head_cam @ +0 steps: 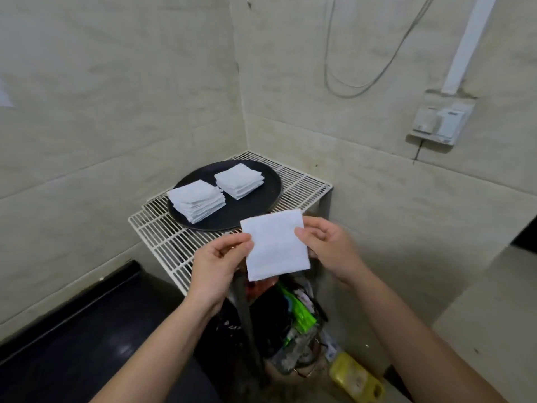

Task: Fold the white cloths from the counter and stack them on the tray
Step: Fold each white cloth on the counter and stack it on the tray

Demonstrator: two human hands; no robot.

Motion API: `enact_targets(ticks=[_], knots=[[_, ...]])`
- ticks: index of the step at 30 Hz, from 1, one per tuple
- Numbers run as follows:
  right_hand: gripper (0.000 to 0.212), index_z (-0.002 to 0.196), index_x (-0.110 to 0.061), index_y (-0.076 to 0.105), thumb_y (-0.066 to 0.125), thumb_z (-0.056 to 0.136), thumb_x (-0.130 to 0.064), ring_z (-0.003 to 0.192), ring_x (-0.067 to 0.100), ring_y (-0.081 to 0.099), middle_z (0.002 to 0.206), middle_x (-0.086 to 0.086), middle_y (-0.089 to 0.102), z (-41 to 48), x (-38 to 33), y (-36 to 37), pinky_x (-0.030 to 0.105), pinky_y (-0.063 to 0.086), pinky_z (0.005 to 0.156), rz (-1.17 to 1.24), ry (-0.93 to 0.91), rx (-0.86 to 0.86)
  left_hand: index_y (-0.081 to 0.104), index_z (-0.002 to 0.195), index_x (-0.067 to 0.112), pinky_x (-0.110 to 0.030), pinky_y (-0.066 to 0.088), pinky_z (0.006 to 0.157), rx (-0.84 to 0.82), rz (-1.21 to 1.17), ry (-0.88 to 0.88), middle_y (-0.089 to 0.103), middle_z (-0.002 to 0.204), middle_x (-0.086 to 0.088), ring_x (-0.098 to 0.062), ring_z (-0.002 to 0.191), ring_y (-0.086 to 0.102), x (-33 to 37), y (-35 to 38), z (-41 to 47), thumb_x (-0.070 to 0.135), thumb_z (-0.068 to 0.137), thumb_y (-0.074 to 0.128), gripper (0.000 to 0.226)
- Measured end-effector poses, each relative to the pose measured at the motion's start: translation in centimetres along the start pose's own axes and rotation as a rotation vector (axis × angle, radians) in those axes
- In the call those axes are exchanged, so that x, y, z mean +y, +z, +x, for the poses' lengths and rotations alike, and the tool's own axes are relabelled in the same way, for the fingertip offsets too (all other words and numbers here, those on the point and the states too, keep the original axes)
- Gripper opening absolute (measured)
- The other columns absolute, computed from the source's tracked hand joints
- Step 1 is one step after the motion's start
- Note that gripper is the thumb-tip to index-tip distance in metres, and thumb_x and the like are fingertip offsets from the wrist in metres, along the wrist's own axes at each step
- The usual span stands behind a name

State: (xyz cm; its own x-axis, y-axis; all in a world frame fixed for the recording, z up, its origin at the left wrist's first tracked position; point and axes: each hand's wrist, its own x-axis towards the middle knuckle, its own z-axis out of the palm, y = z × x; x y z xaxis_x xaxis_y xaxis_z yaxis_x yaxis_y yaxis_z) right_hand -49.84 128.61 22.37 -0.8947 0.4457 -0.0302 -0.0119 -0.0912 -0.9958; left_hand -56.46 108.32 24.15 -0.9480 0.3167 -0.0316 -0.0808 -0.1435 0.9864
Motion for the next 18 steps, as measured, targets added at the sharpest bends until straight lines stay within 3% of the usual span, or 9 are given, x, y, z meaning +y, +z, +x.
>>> enact_targets(ticks=[2, 5, 12, 15, 18], knots=[[0.028, 0.121, -0.005, 0.065, 0.067, 0.094, -0.008, 0.081, 0.009, 0.071, 0.089, 0.000, 0.076, 4.5, -0.4, -0.7, 0.021, 0.055, 0.069, 0.018, 0.016, -0.064, 0.075, 0.095, 0.007, -0.022, 0.057, 0.072, 0.062, 0.013, 0.023, 0.077, 0.090, -0.009, -0.016, 0.083, 0.072, 0.5, 1.5, 2.8, -0.001, 0.085, 0.071, 0.014], [0.026, 0.120, -0.013, 0.067, 0.067, 0.095, -0.014, 0.093, 0.017, 0.073, 0.102, 0.007, 0.076, 9.9, -1.2, -1.1, 0.029, 0.057, 0.077, 0.019, 0.014, -0.171, 0.075, 0.103, 0.014, -0.029, 0.058, 0.080, 0.109, 0.071, 0.039, 0.077, 0.099, -0.006, -0.018, 0.089, 0.072, 1.1, 2.8, 6.0, 0.002, 0.086, 0.070, 0.022], [0.022, 0.118, -0.036, 0.066, 0.063, 0.098, -0.028, 0.101, 0.016, 0.072, 0.109, -0.002, 0.075, 19.7, -2.6, -0.1, 0.034, 0.060, 0.082, -0.131, 0.041, -0.436, 0.063, 0.125, 0.025, -0.036, 0.057, 0.087, 0.229, 0.200, 0.016, 0.077, 0.100, 0.000, -0.023, 0.098, 0.072, 1.3, 4.0, 11.8, -0.003, 0.091, 0.063, 0.044], [0.028, 0.108, -0.049, 0.061, 0.064, 0.097, -0.023, 0.098, 0.013, 0.072, 0.107, -0.003, 0.075, 22.4, -3.2, 0.3, 0.031, 0.060, 0.081, -0.179, 0.119, -0.582, 0.065, 0.124, 0.025, -0.034, 0.058, 0.084, 0.273, 0.182, -0.048, 0.076, 0.106, -0.003, -0.022, 0.097, 0.072, 1.0, 3.8, 14.6, -0.003, 0.091, 0.063, 0.044], [0.044, 0.122, -0.040, 0.058, 0.067, 0.092, -0.009, 0.102, 0.013, 0.071, 0.109, -0.001, 0.073, 25.9, -3.0, 0.9, 0.034, 0.060, 0.086, -0.238, 0.161, -0.611, 0.071, 0.113, 0.027, -0.039, 0.057, 0.091, 0.341, 0.222, -0.099, 0.074, 0.112, -0.002, -0.021, 0.098, 0.072, 0.7, 3.1, 18.0, 0.003, 0.088, 0.069, 0.035]])
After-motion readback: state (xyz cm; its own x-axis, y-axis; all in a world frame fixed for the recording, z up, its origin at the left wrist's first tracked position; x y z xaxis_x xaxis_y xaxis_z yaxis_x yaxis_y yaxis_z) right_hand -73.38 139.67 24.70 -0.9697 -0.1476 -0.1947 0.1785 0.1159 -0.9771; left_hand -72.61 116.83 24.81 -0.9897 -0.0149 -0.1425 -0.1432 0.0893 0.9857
